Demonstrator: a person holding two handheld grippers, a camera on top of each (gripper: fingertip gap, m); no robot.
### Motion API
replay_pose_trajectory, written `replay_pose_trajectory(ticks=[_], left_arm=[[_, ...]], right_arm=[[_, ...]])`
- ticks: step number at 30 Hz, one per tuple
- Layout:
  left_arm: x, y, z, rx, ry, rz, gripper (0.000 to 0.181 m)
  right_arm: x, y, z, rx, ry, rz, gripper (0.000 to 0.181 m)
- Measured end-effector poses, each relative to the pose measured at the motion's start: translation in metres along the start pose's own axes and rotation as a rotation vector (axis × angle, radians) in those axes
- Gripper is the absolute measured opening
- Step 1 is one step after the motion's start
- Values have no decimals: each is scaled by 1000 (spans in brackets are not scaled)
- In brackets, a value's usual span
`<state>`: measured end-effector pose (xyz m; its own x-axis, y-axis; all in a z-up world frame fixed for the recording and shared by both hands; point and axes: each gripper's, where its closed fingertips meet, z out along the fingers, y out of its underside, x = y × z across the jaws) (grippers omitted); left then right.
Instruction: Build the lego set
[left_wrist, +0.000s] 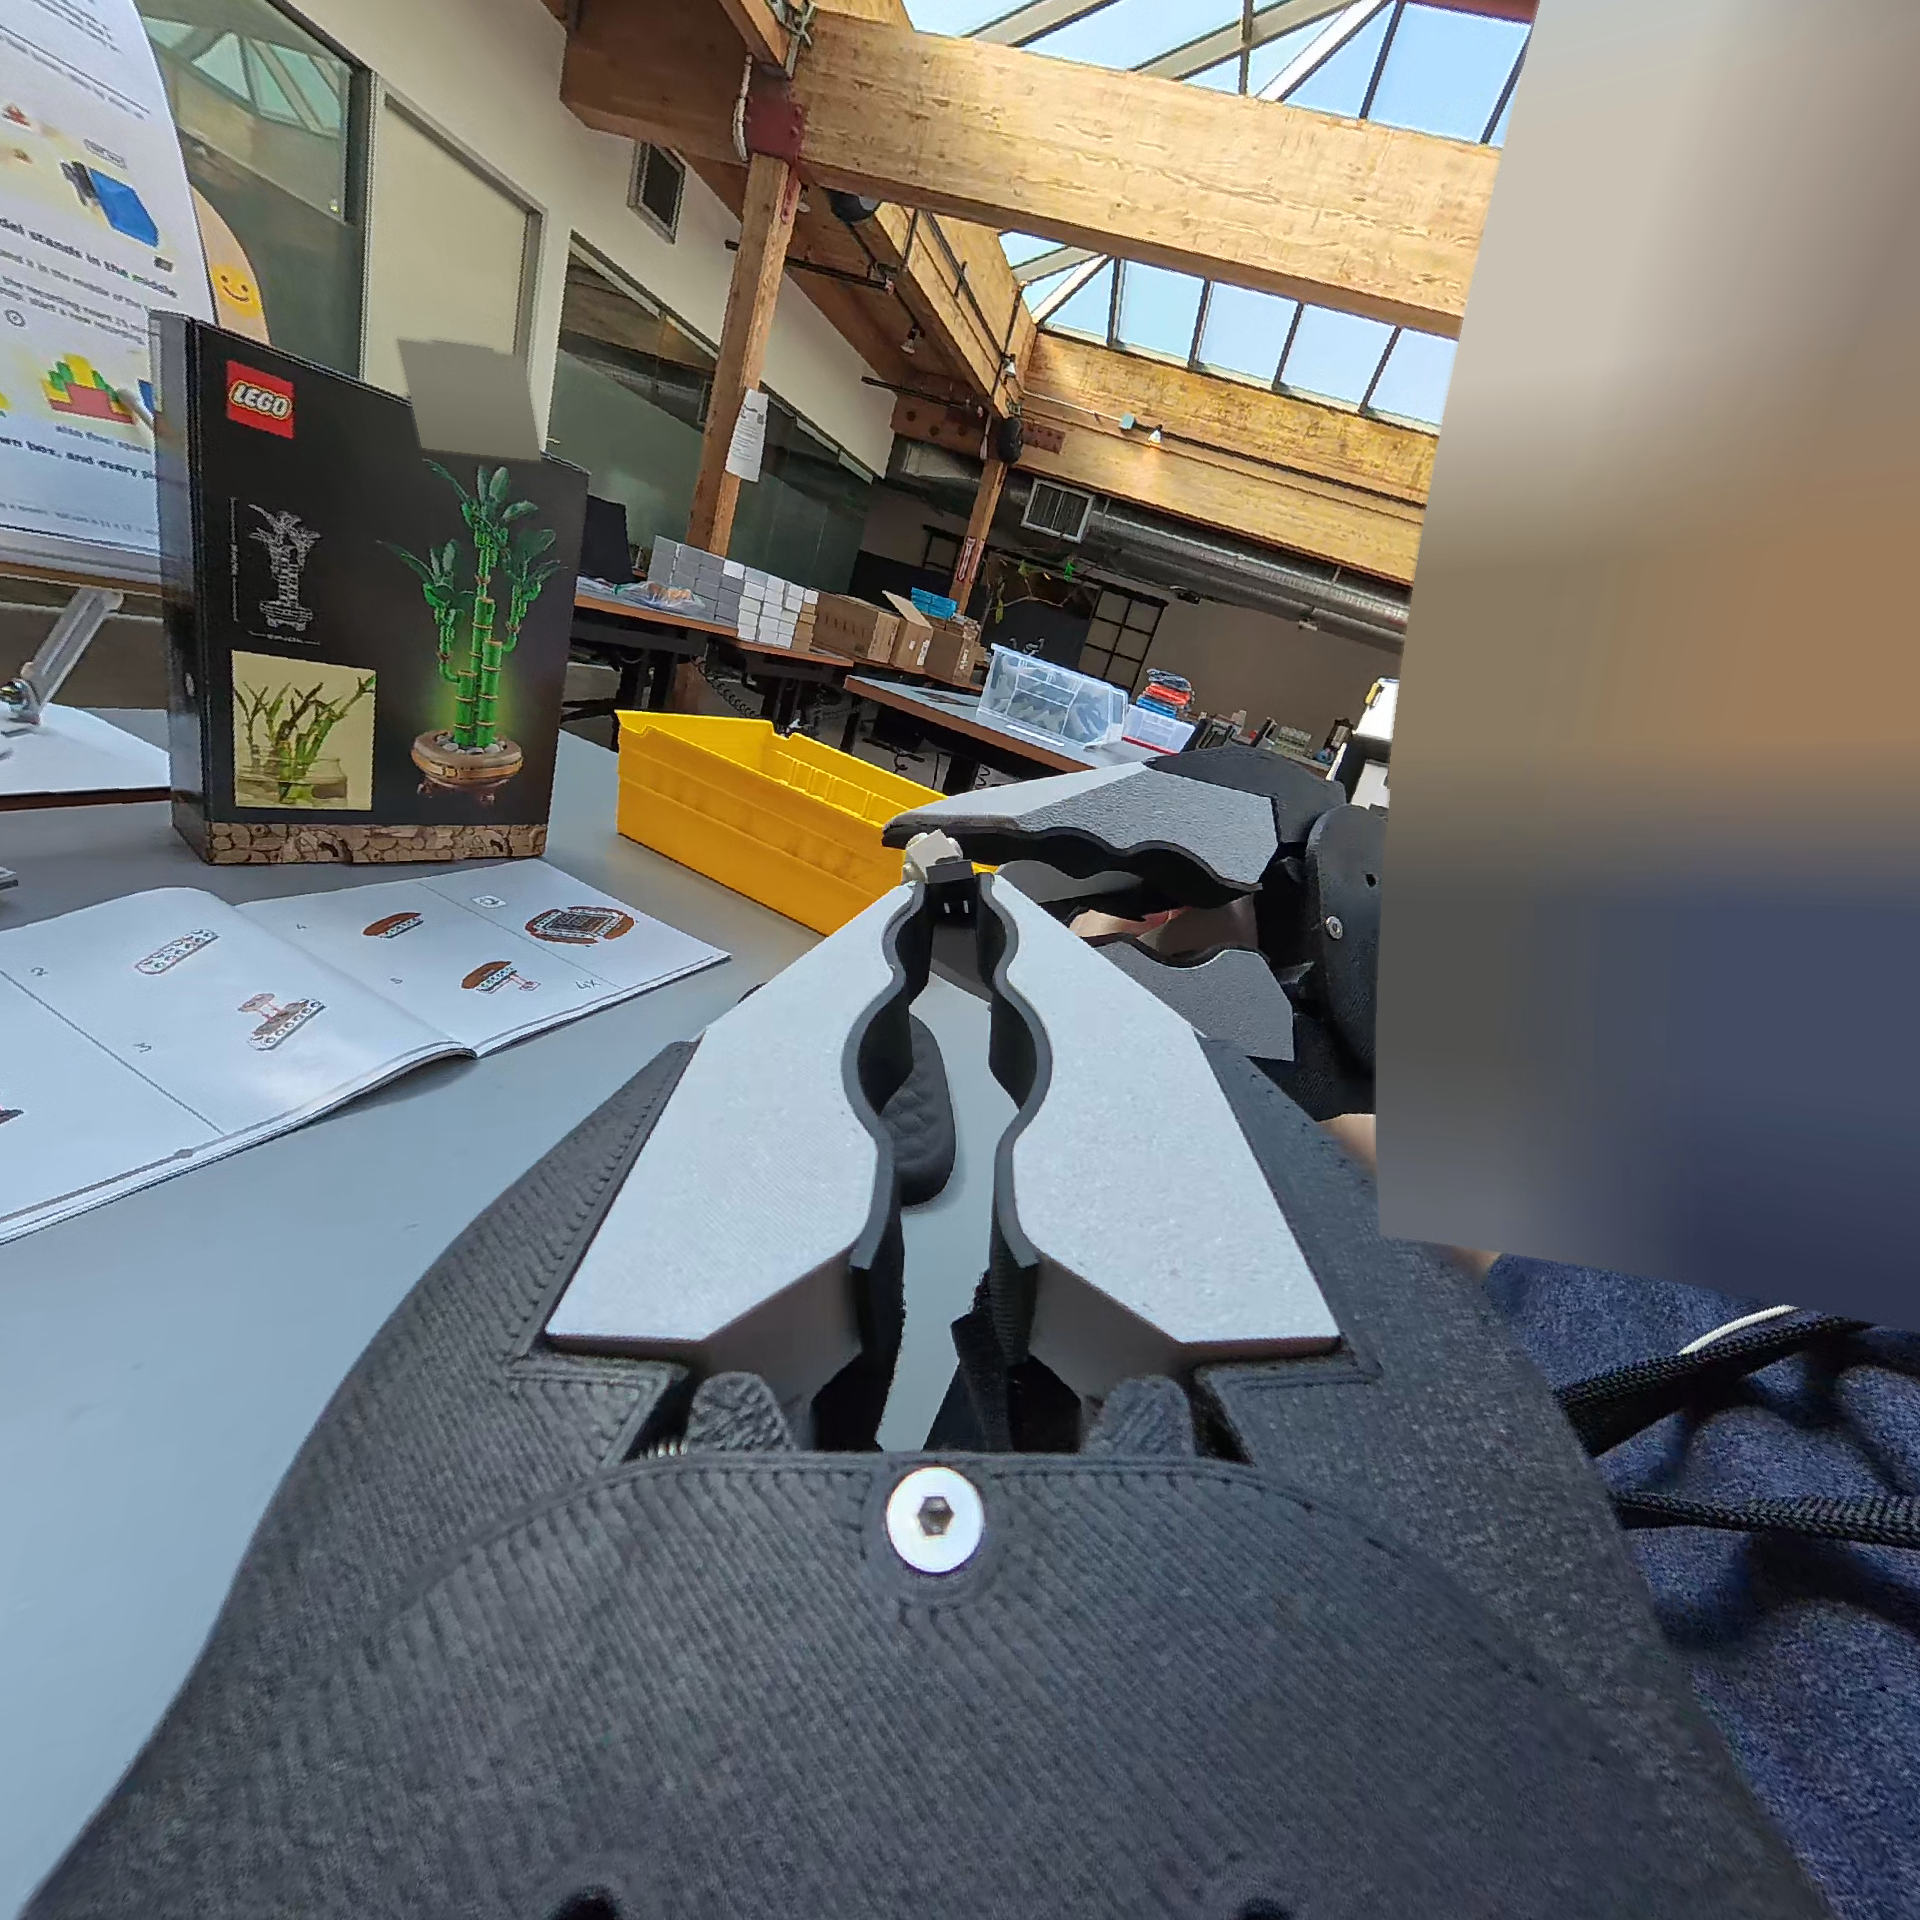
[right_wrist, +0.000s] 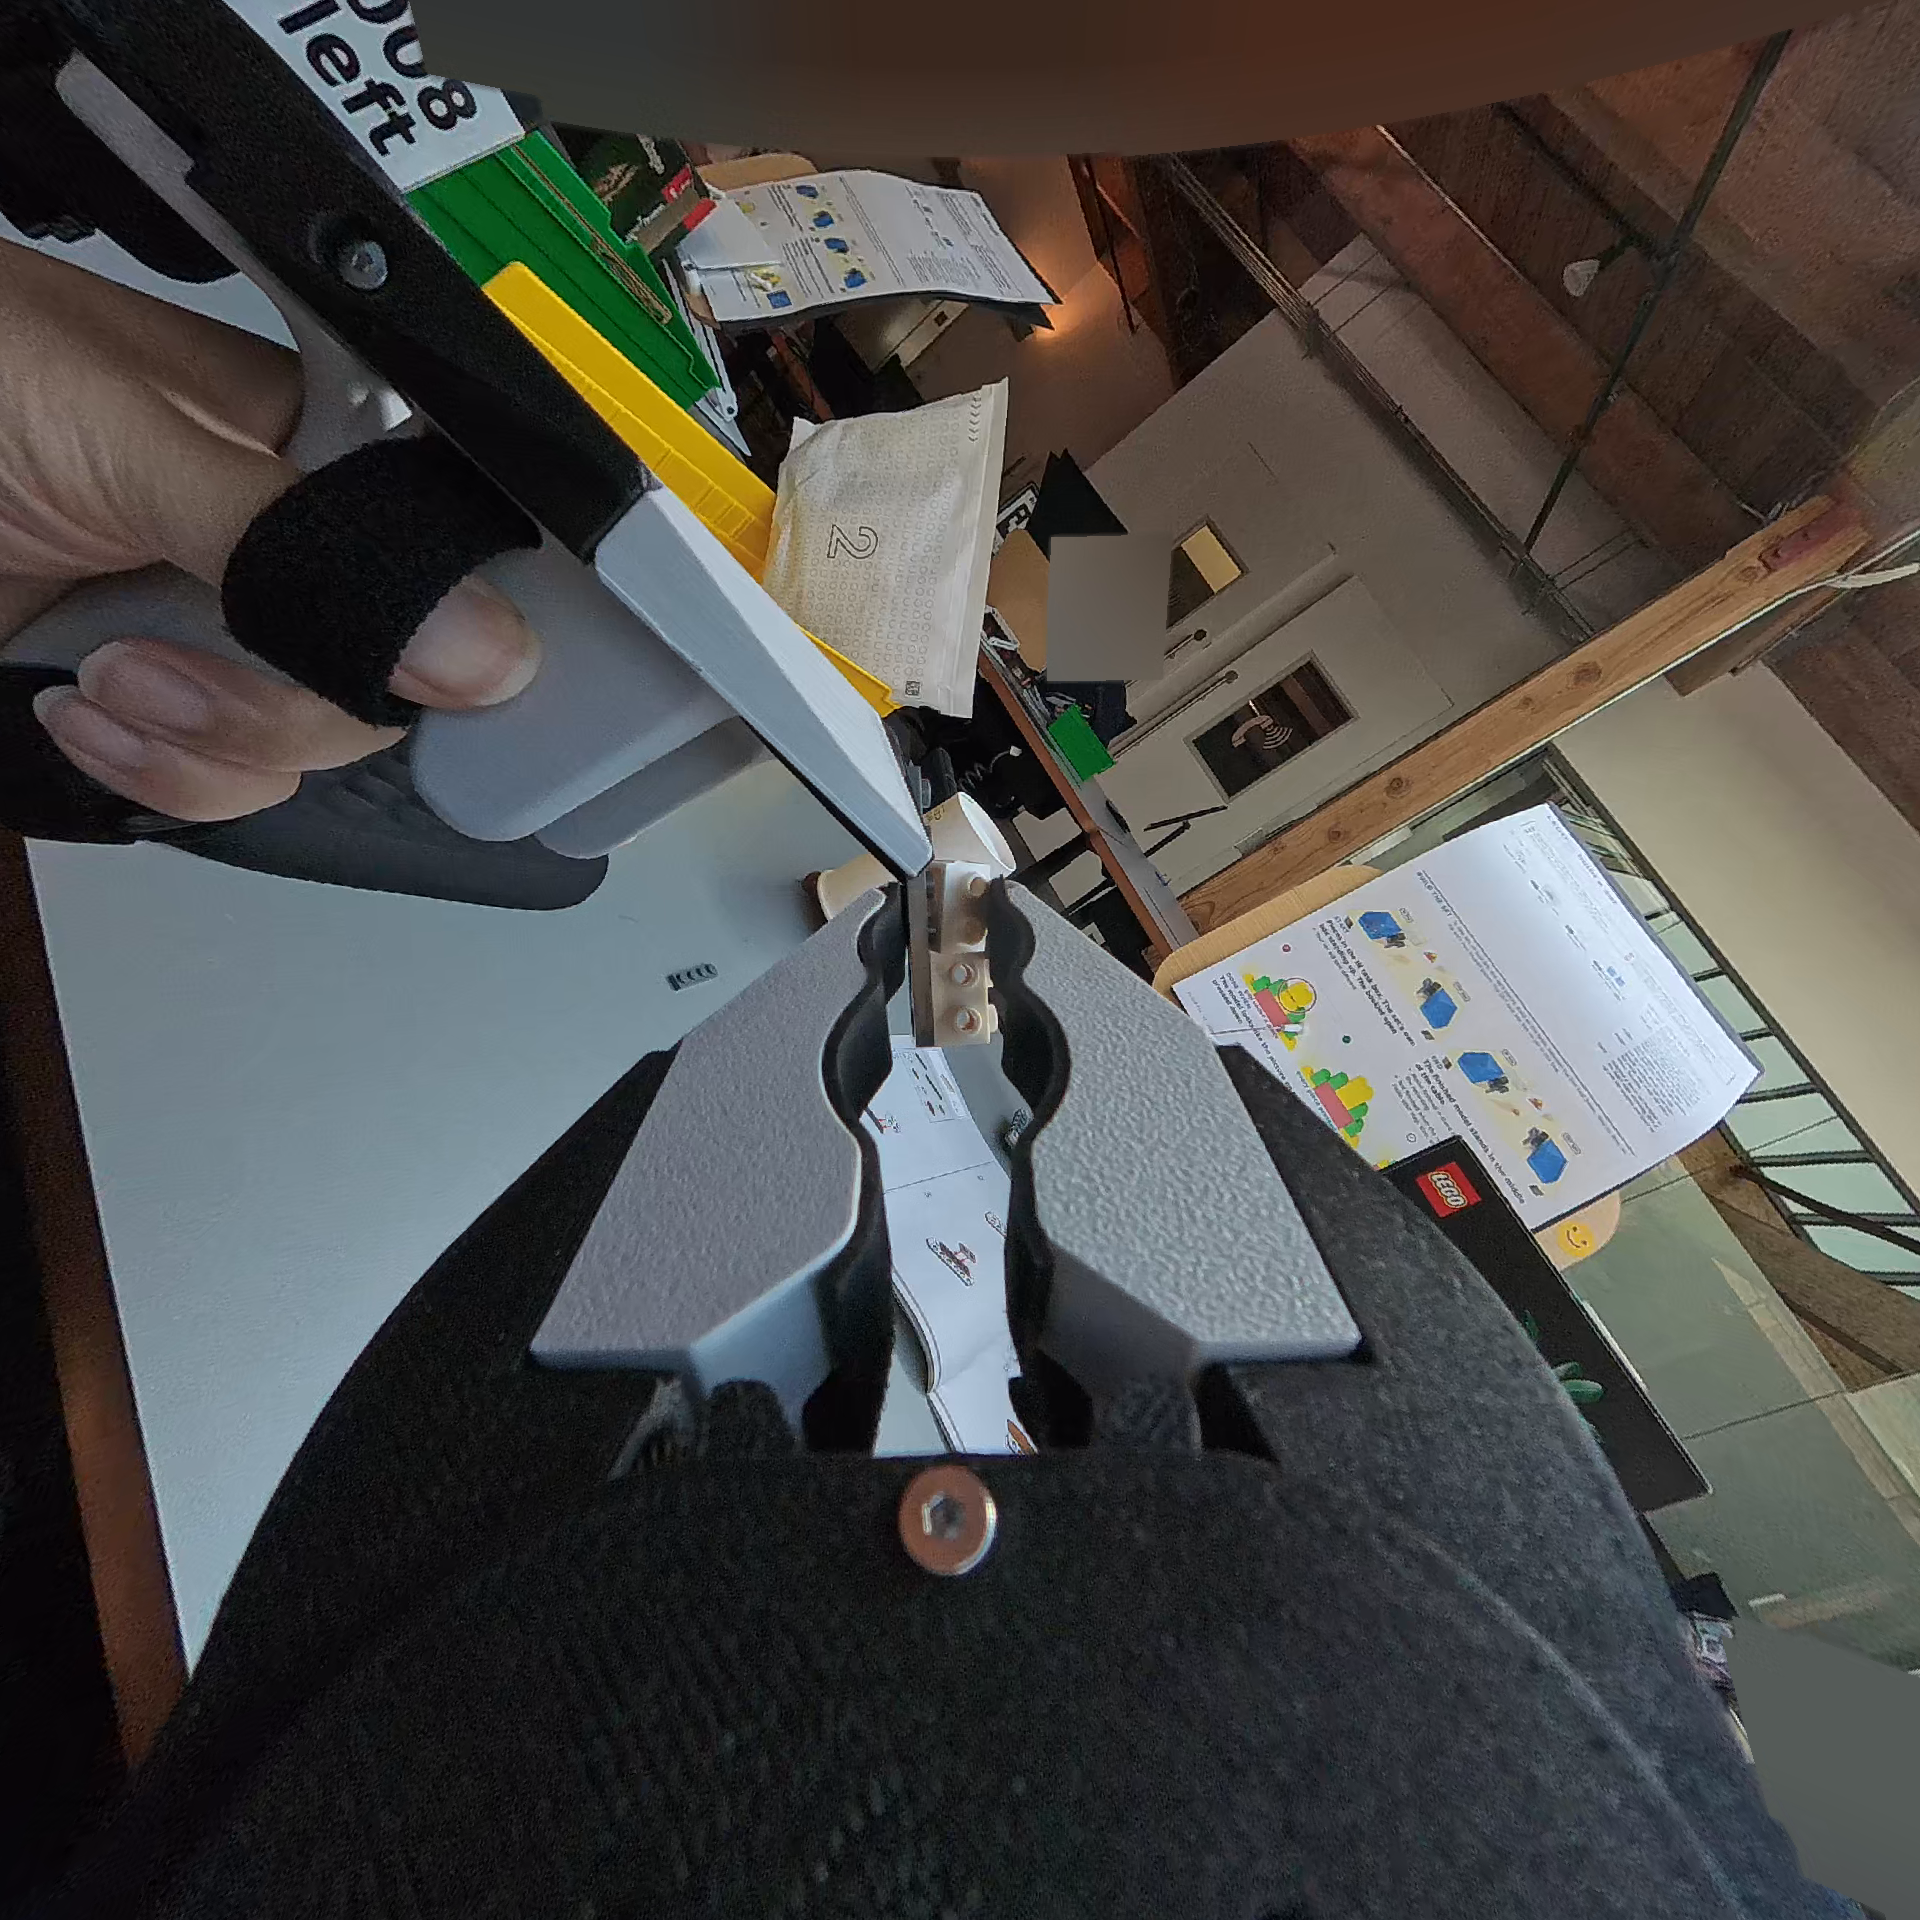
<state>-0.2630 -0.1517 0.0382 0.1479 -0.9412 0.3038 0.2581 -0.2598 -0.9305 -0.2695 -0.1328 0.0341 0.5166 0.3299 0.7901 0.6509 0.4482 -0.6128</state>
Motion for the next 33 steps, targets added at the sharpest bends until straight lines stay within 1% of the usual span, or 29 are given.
replay_pose_trajectory(ticks=[9, 14, 17, 18, 20, 22, 27, 33], left_arm=[[-4, 0, 0, 23, -27, -15, 6], [-12, -6, -2, 59, -61, -54, 21], [-12, -1, 2, 20, -50, -91, 23], [-12, 2, 3, 6, -46, -104, 23], [-13, 1, 4, 12, -36, -128, 11], [-13, 0, 3, 25, -30, -138, 11], [-18, 7, 3, -18, -32, -175, 15], [-22, 15, 3, -85, -37, -204, 10]], right_arm=[[1, 3, 3, -22, 35, -52, 11], [-2, 4, 3, -23, 39, -77, 13], [-5, 4, 5, -27, 37, -98, 13], [-6, 4, 5, -29, 37, -105, 13], [-7, 7, 6, -35, 28, -111, 13], [-8, 7, 6, -35, 22, -108, 13], [-12, 11, 7, -45, -1, -117, 13], [-17, 19, 8, -70, -22, -140, 13]])
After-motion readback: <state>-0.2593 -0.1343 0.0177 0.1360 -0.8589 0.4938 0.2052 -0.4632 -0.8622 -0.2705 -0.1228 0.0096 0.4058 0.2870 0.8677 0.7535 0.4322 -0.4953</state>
